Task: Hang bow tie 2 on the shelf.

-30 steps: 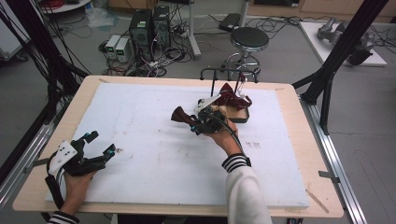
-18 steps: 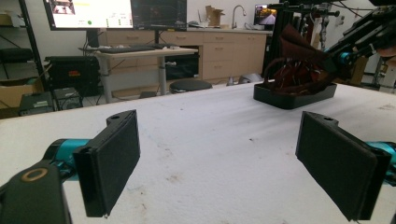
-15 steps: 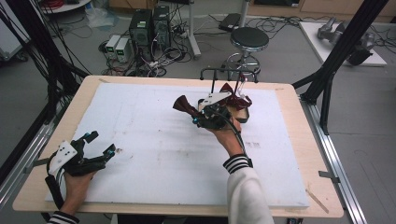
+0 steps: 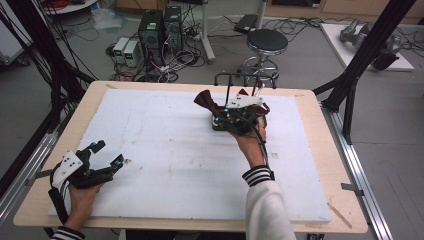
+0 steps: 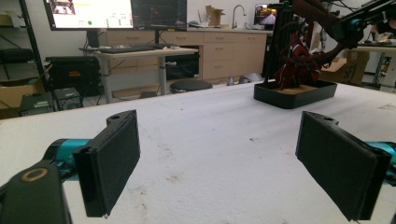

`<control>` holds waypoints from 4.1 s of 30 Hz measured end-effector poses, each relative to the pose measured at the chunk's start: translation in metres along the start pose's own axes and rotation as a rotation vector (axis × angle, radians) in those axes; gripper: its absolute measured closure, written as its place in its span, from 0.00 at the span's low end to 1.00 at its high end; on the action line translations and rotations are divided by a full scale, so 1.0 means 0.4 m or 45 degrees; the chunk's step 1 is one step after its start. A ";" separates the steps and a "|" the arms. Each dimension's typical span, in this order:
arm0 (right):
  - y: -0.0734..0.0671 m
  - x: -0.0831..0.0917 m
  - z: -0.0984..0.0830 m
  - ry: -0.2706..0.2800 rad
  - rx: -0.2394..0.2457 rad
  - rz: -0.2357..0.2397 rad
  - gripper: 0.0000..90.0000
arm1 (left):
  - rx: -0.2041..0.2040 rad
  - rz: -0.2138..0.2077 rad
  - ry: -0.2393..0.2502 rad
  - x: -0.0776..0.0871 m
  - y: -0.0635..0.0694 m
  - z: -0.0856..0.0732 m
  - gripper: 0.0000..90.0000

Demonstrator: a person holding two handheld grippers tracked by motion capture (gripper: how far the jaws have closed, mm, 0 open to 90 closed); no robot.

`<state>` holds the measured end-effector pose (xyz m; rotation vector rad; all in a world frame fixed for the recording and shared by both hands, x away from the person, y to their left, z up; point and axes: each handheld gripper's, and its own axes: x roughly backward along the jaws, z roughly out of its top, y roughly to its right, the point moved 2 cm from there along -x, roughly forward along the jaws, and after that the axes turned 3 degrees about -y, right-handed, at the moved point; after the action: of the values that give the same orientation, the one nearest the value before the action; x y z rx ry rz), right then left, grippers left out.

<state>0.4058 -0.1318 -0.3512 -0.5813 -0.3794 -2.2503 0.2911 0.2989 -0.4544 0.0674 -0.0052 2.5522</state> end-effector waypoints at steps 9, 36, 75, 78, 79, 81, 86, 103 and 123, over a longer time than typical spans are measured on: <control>0.011 0.027 0.004 0.052 -0.025 -0.056 0.86 | 0.000 0.001 0.001 0.000 0.000 0.000 0.16; 0.050 0.131 -0.004 0.164 -0.110 -0.266 0.86 | -0.005 0.002 0.001 0.000 0.001 0.000 0.16; 0.083 0.062 0.068 0.330 -0.198 -0.344 0.86 | 0.012 -0.001 0.002 0.001 -0.003 0.000 0.16; 0.081 0.053 0.076 0.337 -0.194 -0.337 0.86 | 0.015 -0.001 0.003 0.001 -0.003 0.000 0.16; 0.081 0.049 0.077 0.335 -0.188 -0.341 0.86 | 0.013 -0.002 0.003 0.001 -0.003 0.000 0.16; 0.081 0.041 0.078 0.335 -0.190 -0.329 0.86 | 0.015 -0.001 0.004 0.001 -0.003 0.000 0.16; 0.084 0.023 0.076 0.327 -0.198 -0.327 0.86 | 0.018 -0.001 0.006 0.001 -0.003 0.000 0.16; 0.091 -0.031 0.061 0.275 -0.244 -0.291 0.85 | 0.021 -0.001 0.008 0.001 -0.003 0.000 0.16; 0.090 -0.041 0.054 0.199 -0.230 -0.301 0.85 | 0.018 -0.002 0.008 0.001 -0.003 0.000 0.16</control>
<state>0.4487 -0.1361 -0.3382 -0.4678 -0.1738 -2.5568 0.2915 0.3001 -0.4544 0.0651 0.0157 2.5512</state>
